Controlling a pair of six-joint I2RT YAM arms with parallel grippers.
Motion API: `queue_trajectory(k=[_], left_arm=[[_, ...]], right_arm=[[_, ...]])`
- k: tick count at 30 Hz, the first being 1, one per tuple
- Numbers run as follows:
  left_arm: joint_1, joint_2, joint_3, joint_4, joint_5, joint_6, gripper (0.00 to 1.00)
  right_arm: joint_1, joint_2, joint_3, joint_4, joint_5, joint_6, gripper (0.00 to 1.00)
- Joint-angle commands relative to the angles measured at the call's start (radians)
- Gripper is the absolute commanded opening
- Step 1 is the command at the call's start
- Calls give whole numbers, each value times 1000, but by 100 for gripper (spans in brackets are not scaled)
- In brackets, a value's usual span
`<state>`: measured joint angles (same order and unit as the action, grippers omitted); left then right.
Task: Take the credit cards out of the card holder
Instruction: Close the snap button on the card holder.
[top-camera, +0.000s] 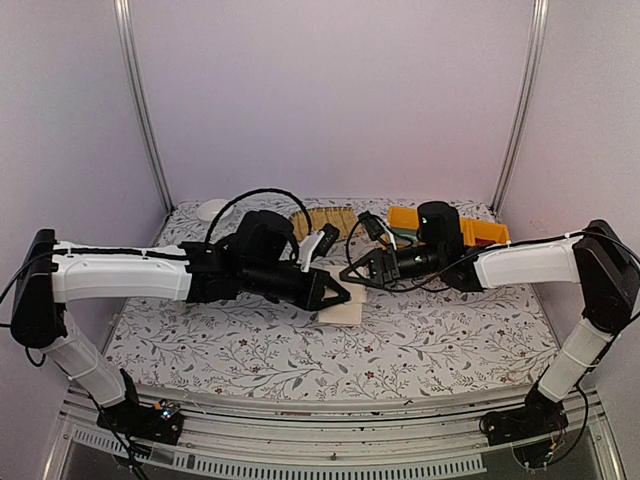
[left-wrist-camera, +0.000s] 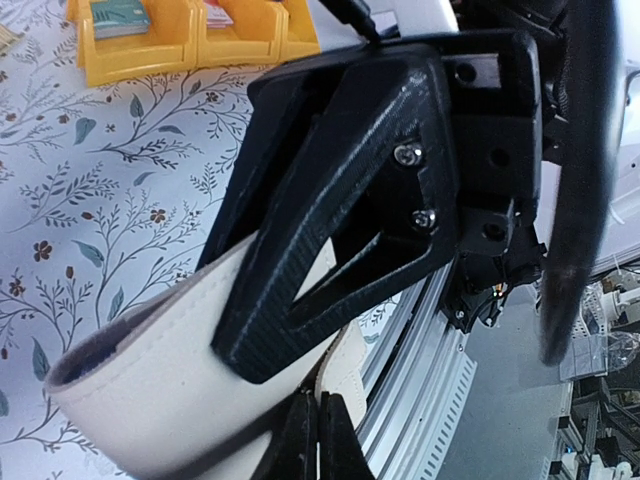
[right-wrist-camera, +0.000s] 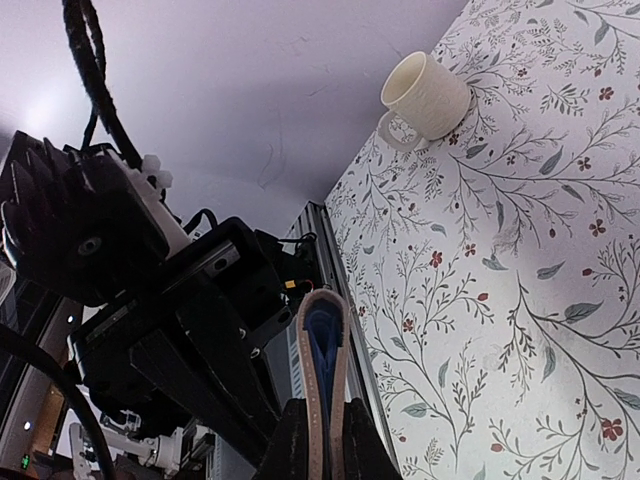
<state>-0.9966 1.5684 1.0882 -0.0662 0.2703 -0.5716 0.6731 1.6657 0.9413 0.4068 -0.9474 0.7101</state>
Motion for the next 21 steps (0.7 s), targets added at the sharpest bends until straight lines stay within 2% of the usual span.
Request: queue_trajectory(k=[1, 11, 17, 21], left_arm=[[13, -13, -2, -16, -42, 16, 0], [13, -50, -8, 38, -53, 57, 0], [12, -63, -30, 132, 40, 40, 0], [17, -54, -27, 92, 13, 33, 0]], right_arm=[[-2, -36, 29, 36, -59, -15, 2], [24, -18, 20, -1, -67, -39, 2], [25, 14, 52, -25, -82, -17, 2], [23, 13, 56, -22, -92, -9, 1]])
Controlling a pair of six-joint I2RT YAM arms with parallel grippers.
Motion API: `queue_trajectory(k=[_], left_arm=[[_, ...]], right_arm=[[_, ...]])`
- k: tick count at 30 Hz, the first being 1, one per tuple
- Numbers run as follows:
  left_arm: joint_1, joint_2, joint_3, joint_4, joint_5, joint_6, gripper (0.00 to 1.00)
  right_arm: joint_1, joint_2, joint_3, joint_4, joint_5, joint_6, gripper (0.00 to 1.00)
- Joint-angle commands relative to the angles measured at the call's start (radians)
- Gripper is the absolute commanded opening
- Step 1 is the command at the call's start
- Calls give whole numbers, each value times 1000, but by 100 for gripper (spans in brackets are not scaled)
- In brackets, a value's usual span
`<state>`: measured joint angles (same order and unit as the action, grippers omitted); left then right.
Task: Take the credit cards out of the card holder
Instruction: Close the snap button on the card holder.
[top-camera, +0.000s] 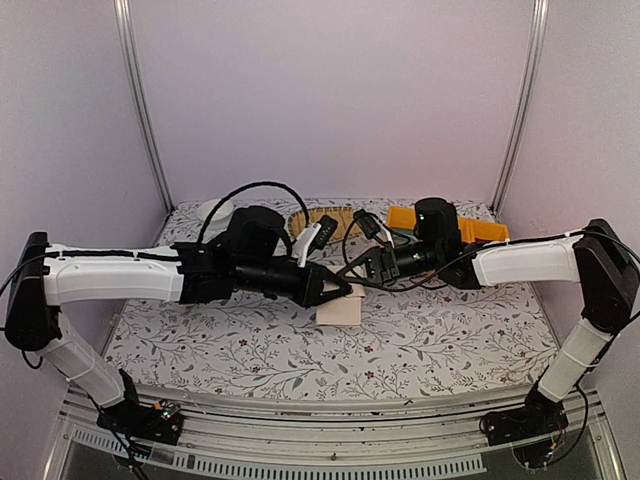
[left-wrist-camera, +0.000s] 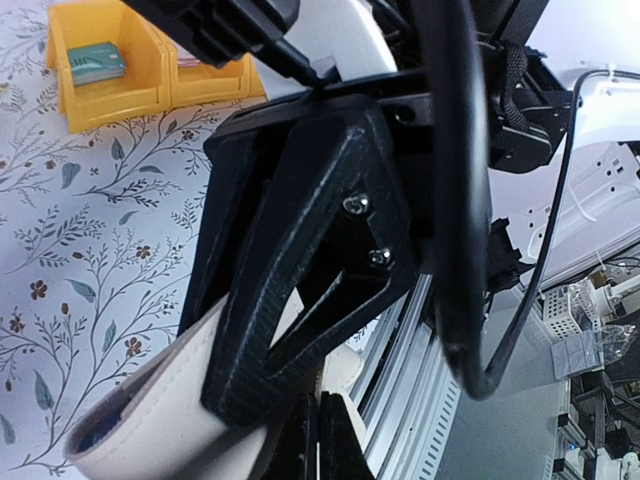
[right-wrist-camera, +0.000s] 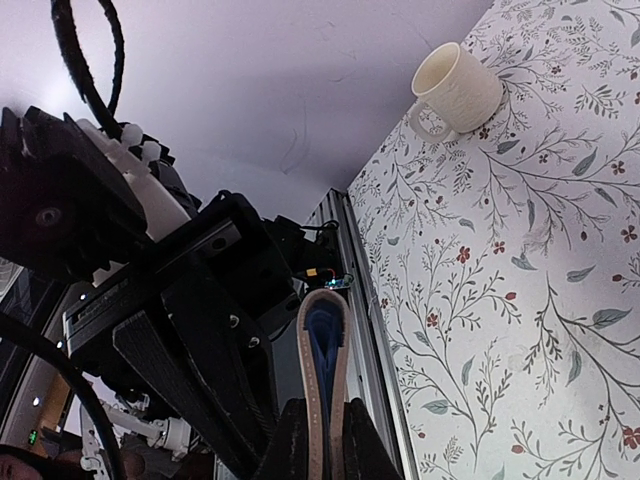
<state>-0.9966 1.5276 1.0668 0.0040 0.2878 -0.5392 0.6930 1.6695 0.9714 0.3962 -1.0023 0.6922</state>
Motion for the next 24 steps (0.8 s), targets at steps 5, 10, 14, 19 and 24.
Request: queue_trajectory(k=[5, 10, 14, 19, 24], left_arm=[[24, -12, 2, -20, -42, 5, 0], [25, -2, 3, -35, -38, 7, 0], [25, 3, -9, -36, -7, 1, 0], [28, 12, -23, -41, -5, 2, 0], [27, 26, -22, -20, 10, -2, 0]], right_arm=[[4, -2, 29, -11, -42, 13, 1], [4, -6, 24, -11, -41, 6, 1], [2, -10, 24, -11, -26, 4, 1], [-1, -9, 29, 8, -30, 7, 1], [-1, -16, 23, 14, -29, 13, 1]])
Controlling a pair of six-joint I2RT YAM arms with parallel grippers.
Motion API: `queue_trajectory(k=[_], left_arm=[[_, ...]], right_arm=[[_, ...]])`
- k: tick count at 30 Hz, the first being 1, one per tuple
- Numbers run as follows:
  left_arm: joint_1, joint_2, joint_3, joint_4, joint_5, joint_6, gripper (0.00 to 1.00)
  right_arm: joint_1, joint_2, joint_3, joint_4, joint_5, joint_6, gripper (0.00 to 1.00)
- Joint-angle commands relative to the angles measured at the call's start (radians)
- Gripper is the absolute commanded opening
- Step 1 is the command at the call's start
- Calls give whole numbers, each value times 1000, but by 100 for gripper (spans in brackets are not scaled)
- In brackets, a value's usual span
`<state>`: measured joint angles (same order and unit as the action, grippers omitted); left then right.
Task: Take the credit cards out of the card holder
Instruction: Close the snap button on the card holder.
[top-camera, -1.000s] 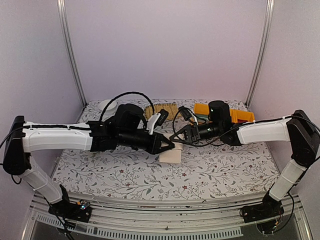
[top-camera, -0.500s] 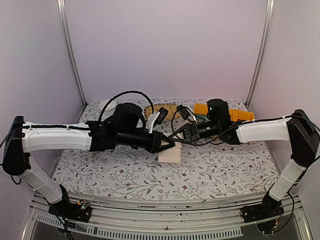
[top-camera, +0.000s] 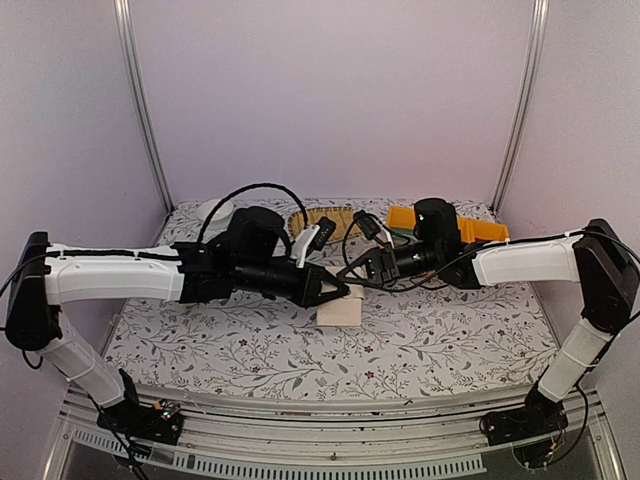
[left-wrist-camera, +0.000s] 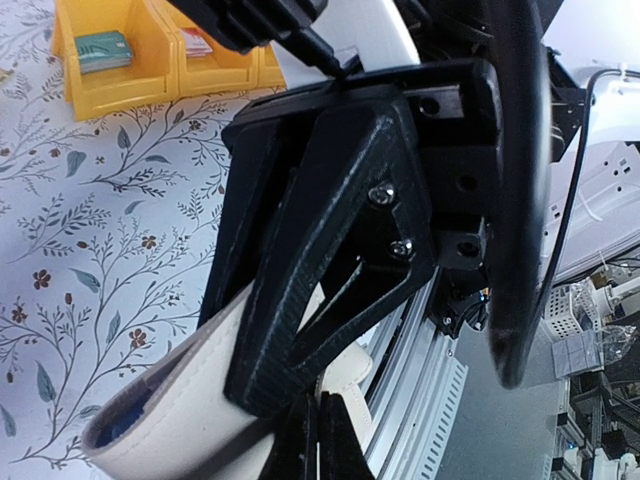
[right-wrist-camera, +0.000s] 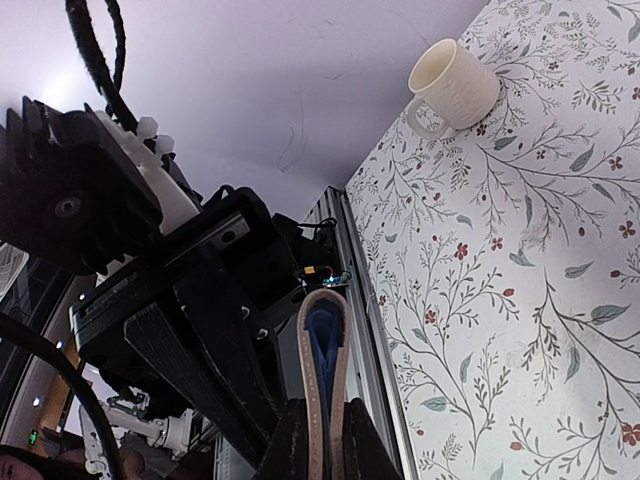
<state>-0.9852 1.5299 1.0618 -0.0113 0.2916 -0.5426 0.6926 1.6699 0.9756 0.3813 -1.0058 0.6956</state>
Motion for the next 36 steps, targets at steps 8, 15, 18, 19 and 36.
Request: queue_trajectory(k=[8, 15, 18, 19, 36], left_arm=[[11, 39, -13, -14, 6, 9, 0], [11, 44, 2, -55, -38, 23, 0], [11, 56, 7, -58, -33, 24, 0], [11, 61, 11, -62, -40, 23, 0], [13, 25, 80, -151, -251, 33, 46]], right_arm=[[-1, -27, 23, 42, -16, 16, 1], [-1, -32, 19, 47, -5, 23, 1], [-1, -41, 20, 48, 7, 23, 1], [-1, -43, 21, 50, 13, 26, 1], [-9, -9, 12, 51, 36, 79, 1]])
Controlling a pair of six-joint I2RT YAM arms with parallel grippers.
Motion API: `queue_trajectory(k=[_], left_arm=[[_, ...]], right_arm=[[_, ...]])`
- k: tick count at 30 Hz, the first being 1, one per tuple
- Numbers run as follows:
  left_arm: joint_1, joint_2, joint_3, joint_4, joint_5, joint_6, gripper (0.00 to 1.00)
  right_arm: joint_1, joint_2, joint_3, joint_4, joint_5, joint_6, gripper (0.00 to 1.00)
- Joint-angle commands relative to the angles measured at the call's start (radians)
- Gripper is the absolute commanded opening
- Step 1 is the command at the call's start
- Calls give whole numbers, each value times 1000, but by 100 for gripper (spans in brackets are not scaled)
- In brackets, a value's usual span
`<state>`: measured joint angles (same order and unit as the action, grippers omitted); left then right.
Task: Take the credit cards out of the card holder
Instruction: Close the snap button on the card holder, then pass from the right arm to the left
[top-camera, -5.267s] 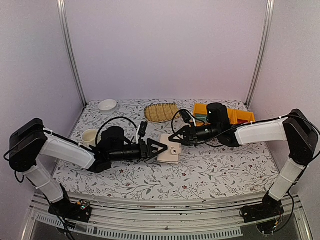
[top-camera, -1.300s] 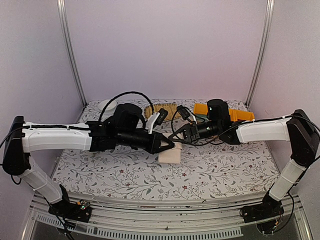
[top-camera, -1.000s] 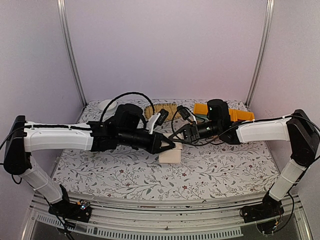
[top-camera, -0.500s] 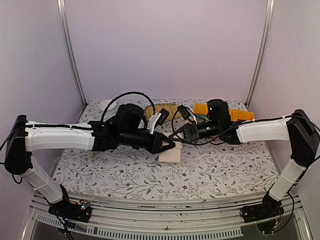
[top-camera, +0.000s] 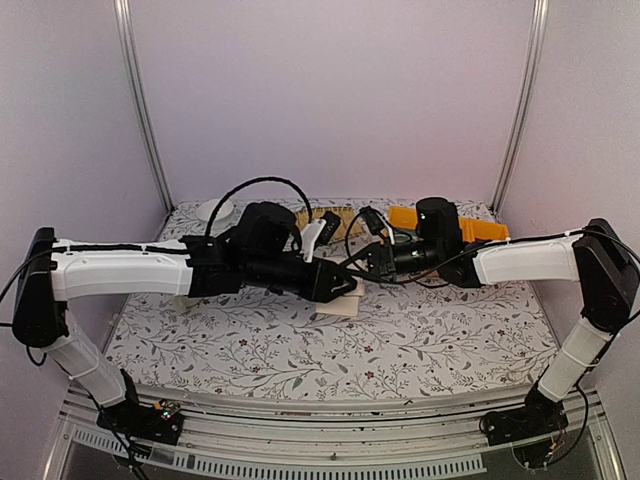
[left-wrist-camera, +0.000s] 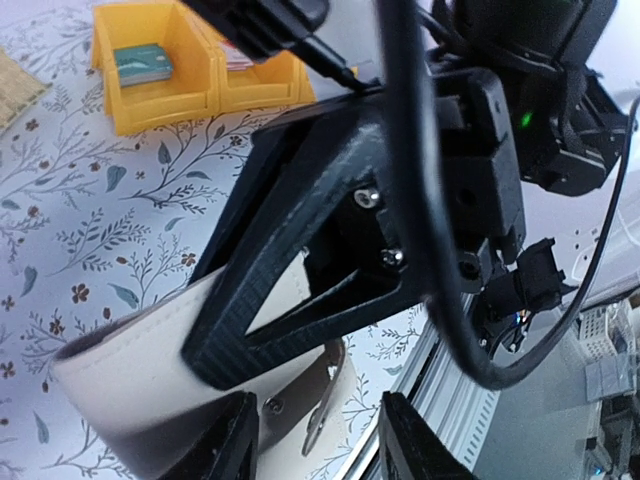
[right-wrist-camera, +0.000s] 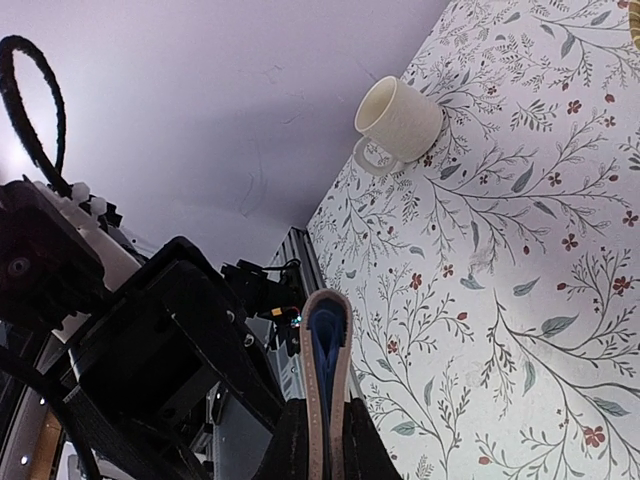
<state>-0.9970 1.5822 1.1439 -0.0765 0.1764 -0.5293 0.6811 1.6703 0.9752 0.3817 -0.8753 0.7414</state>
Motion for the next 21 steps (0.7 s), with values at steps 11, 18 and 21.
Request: queue_trajectory(k=[11, 18, 21], left_arm=[[177, -265, -290, 257, 160, -15, 87], [186, -243, -426, 510, 297, -150, 92], [176, -194, -465, 646, 348, -215, 91]], right_arm=[[-8, -6, 26, 52, -158, 38, 1], [-9, -2, 44, 81, -196, 73, 1], [-10, 14, 56, 111, -218, 120, 1]])
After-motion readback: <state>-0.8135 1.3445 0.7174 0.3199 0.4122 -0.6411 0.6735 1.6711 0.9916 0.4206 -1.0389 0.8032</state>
